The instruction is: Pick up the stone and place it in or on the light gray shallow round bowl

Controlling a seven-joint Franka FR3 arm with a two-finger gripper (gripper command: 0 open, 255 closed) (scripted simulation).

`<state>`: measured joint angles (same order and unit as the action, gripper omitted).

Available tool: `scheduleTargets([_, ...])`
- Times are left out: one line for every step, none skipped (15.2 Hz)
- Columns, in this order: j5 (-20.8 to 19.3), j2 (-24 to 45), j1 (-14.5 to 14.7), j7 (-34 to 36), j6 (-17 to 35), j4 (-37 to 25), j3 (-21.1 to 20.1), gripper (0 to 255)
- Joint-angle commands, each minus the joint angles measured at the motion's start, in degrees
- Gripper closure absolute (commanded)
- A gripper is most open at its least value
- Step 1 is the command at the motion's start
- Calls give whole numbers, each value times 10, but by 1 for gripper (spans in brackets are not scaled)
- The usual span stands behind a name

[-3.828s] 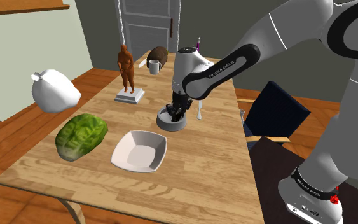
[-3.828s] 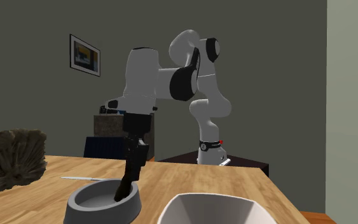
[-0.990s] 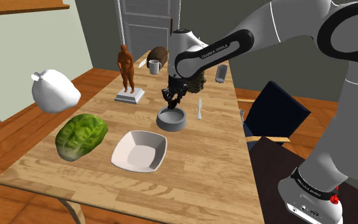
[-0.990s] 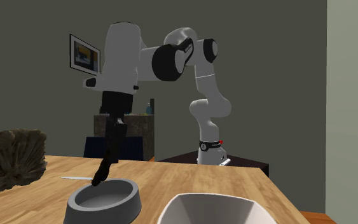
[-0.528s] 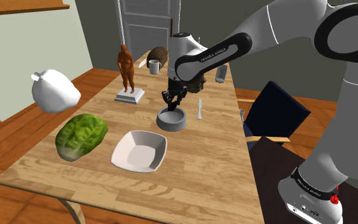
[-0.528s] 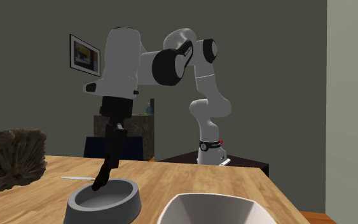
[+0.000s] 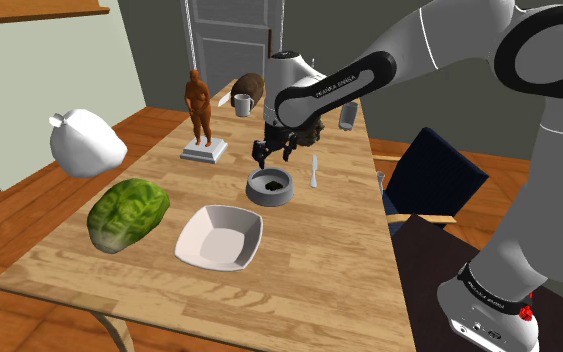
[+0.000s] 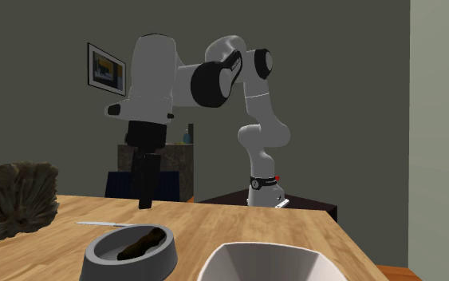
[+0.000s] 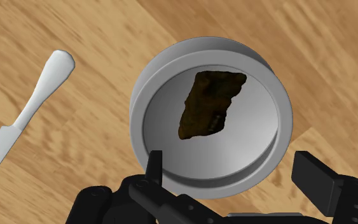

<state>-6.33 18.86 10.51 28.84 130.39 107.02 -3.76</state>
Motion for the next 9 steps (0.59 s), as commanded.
scheduleTargets([2,-11,0,-1,-15,-5,-1,0])
scheduleTargets([3,-21,0,-2,-31,-10,-2,0])
scheduleTargets([5,-31,1,-3,-47,-16,-3,0])
scheduleTargets([6,-38,1,-4,-60,-21,-3,0])
scheduleTargets([6,-38,1,-4,-60,-21,-3,0])
scheduleTargets([6,-38,1,-4,-60,-21,-3,0])
scheduleTargets([6,-38,1,-4,-60,-21,-3,0])
scheduleTargets([6,-38,1,-4,-60,-21,-3,0])
scheduleTargets([6,-38,1,-4,-60,-21,-3,0])
